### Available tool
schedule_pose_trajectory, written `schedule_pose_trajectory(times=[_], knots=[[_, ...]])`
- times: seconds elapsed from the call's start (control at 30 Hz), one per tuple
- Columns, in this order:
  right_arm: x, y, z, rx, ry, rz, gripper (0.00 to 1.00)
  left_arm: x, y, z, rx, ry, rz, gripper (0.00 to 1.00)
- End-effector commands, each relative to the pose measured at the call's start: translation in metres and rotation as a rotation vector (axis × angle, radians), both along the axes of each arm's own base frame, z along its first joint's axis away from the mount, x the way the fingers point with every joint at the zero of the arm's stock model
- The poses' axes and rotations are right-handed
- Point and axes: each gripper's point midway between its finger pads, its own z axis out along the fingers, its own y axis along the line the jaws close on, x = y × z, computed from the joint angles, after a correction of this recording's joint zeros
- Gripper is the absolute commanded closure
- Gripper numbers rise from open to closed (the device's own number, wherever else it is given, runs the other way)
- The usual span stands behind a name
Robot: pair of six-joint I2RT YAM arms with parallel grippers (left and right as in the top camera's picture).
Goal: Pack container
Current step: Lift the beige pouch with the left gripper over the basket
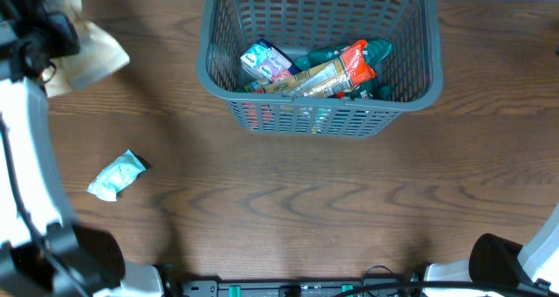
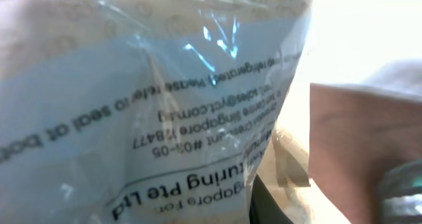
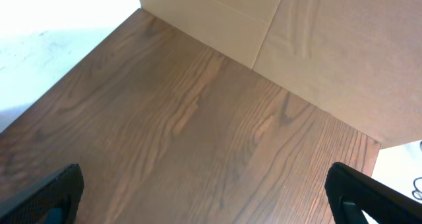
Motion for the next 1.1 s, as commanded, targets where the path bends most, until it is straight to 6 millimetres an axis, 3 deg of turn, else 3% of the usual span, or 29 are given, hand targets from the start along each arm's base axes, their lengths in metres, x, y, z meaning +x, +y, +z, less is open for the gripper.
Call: schedule_pose_trajectory(times=[0.0, 0.1, 0.23, 0.33, 0.43, 0.6, 0.8, 0.9, 1.07], knots=[[-0.003, -0.002, 0.004, -0.015, 0.0, -0.007, 0.01, -0.013, -0.058, 0.075, -0.045, -0.219, -0.22, 0.94], [-0.003, -0.002, 0.004, -0.015, 0.0, -0.007, 0.01, -0.028, -0.106, 0.133, -0.023, -0.399, -0.393, 0.94], [-0.003, -0.002, 0.004, -0.015, 0.0, -0.007, 0.01, -0.048, -0.166, 0.188, 0.018, -0.589, -0.582, 0.94], [-0.003, -0.002, 0.004, -0.016, 0.0, -0.007, 0.01, -0.057, -0.208, 0.212, 0.037, -0.693, -0.692, 0.94], [-0.003, -0.002, 0.004, -0.015, 0.0, -0.007, 0.01, -0.059, -0.246, 0.217, 0.056, -0.742, -0.796, 0.94], [-0.003, -0.002, 0.004, -0.015, 0.0, -0.007, 0.01, -0.054, -0.309, 0.194, 0.079, -0.732, -0.964, 0.94], [-0.003, -0.002, 0.004, -0.015, 0.0, -0.007, 0.01, -0.034, -0.373, 0.138, 0.097, -0.654, -1.122, 0.94], [-0.003, -0.002, 0.004, -0.016, 0.0, -0.007, 0.01, -0.019, -0.393, 0.106, 0.073, -0.584, -1.144, 0.94], [-0.003, -0.002, 0.004, -0.016, 0.0, -0.007, 0.01, 0.013, -0.409, 0.047, 0.073, -0.456, -1.102, 0.94]])
